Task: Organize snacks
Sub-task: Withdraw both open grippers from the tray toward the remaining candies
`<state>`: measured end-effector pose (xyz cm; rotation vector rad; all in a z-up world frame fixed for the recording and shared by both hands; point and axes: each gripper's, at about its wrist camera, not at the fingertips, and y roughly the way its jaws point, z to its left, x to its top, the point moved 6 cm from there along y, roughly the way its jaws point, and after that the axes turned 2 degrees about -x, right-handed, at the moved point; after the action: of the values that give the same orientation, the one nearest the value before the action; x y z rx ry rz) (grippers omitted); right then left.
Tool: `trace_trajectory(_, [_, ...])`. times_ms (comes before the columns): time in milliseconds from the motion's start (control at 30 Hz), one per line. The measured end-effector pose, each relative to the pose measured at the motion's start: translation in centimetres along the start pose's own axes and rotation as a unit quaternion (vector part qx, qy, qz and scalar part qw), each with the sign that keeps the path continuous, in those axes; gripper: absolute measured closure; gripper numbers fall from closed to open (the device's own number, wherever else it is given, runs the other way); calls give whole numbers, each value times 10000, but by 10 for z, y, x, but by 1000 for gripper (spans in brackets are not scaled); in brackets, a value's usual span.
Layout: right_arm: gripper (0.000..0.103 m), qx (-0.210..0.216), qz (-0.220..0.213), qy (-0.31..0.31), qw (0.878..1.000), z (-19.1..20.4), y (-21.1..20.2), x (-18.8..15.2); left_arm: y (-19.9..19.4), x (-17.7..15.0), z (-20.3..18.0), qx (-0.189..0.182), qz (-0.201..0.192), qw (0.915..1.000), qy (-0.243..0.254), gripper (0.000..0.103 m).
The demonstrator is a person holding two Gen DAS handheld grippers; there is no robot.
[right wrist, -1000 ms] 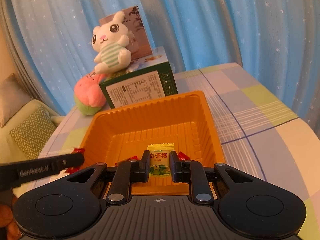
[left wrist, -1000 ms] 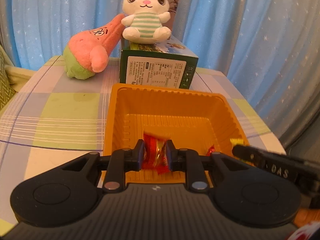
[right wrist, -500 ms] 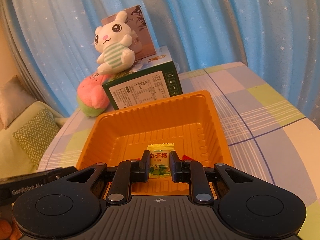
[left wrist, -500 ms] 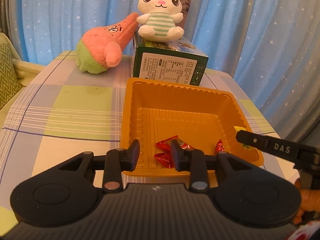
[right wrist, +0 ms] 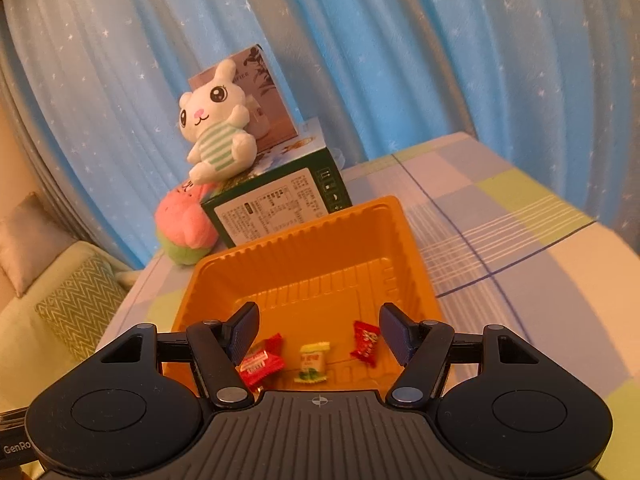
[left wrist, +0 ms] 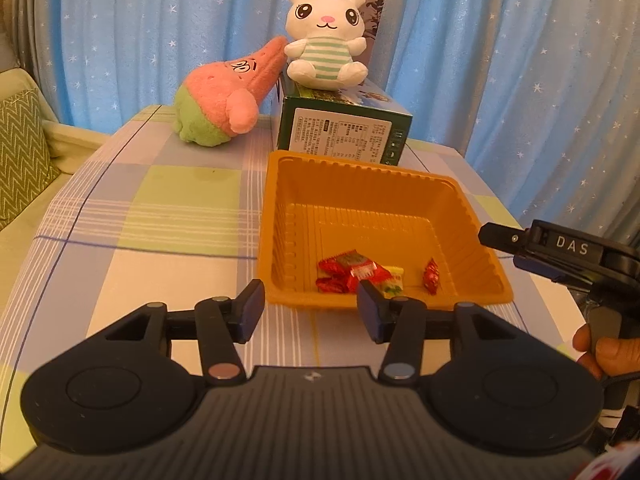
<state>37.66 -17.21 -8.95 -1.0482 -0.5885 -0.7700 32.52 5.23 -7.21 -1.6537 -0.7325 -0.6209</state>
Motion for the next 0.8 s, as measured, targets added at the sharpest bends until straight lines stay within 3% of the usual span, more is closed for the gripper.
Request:
trace_trajectory(600, [36,-267,198,-273,9991,15,-151,-62,-116,-49,-22,-3,-162,9997,-204,34])
trace_trajectory(800, [36,-333,216,-318,9987,16,-186,-75,-147,-65,-22,43,-177,9997,-167,32])
